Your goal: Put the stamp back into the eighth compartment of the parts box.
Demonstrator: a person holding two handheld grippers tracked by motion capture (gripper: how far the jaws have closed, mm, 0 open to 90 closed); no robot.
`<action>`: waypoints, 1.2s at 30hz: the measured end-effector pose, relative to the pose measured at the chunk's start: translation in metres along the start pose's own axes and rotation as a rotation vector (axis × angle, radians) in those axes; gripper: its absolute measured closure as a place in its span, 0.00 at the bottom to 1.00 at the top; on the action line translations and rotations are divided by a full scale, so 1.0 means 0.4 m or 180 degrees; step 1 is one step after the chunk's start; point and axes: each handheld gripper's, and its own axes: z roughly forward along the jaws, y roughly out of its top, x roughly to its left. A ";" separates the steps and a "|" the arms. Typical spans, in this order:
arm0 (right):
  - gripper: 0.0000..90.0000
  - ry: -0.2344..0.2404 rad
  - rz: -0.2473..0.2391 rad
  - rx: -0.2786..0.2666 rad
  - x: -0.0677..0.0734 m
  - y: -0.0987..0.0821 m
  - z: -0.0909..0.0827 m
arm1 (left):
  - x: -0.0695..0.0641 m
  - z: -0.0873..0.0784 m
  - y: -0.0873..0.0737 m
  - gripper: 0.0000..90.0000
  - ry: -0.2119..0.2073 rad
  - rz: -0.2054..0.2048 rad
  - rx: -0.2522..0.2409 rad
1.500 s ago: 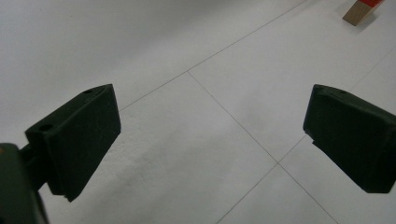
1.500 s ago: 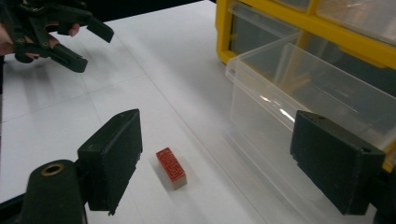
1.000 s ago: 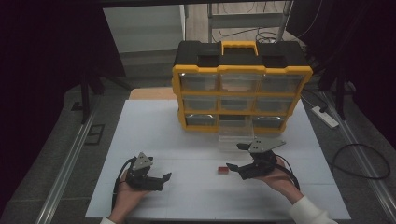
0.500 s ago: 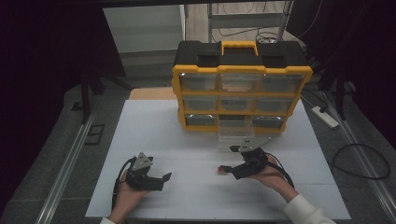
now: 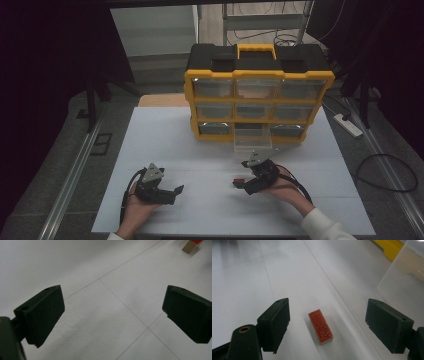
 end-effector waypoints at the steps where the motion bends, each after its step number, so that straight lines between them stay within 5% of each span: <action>1: 0.23 0.0005 -0.0010 0.0022 0.000 -0.001 0.003 | 0.000 0.000 0.000 0.05 0.0000 0.0002 0.0000; 19: 0.31 0.0041 -0.0052 0.0266 0.003 -0.016 0.034 | -0.001 0.000 0.000 0.05 -0.0005 0.0022 0.0018; 29: 0.49 0.0072 -0.0156 0.0384 0.007 -0.018 0.040 | -0.002 0.001 0.000 0.05 -0.0014 0.0035 0.0025; 36: 0.83 0.0128 -0.0245 0.0449 0.011 -0.015 0.038 | -0.002 -0.001 -0.001 0.06 -0.0012 0.0043 0.0020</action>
